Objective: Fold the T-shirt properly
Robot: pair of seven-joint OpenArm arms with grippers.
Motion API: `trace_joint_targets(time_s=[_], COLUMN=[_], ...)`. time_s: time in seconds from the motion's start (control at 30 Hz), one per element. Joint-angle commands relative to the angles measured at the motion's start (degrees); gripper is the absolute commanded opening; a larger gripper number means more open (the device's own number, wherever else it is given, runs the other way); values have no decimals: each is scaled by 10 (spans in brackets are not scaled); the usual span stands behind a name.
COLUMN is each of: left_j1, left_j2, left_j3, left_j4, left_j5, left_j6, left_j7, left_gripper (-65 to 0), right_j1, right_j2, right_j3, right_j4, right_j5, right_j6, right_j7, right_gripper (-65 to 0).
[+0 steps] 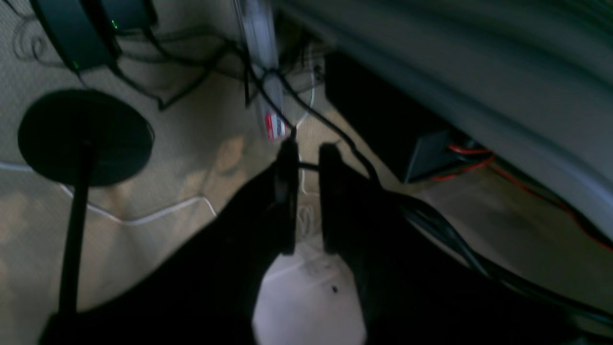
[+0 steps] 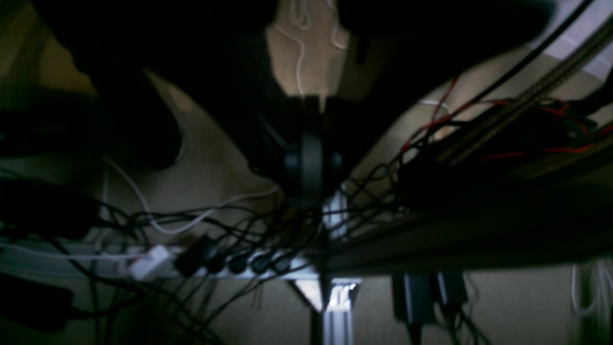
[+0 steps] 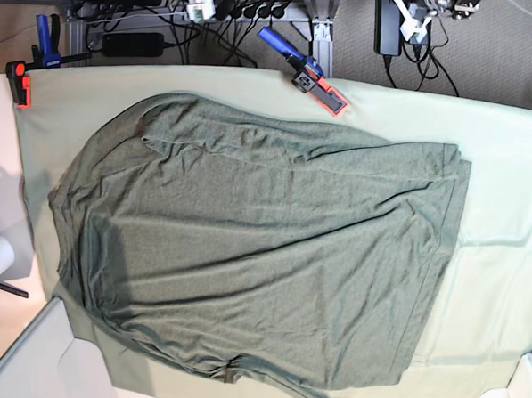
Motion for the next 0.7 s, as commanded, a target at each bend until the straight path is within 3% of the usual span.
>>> trace_joint_targets(time_s=[0.0,0.13,0.37,0.57,0.67], left_j1=[12,57,146,210,250], left_j2=[-5,-17,-18,-27,-34], left_j3=[-9,-76,-217,-257,-270], left_j4=[19,97,265,443,557], left_j5=[-18,-81,-200,-279,-284], left_j6=[-31,-79,-79,-79,-79], left_j7=[15,63,169,275,284], left_gripper=[-572,-572,-572,-572,-572], right_j1=[-18,-73,-185,-282,-331], right_j2=[9,31,75,121,137], right_j3=[0,0,0,1,10], right_j4=[16,82,247,423,520], right_j5=[17,71,150,232,246], right_j6=[19,19,22,23,24], right_j7=[4,-17,-30,-52,-55], right_gripper=[-650,-650,-650,-650,-650])
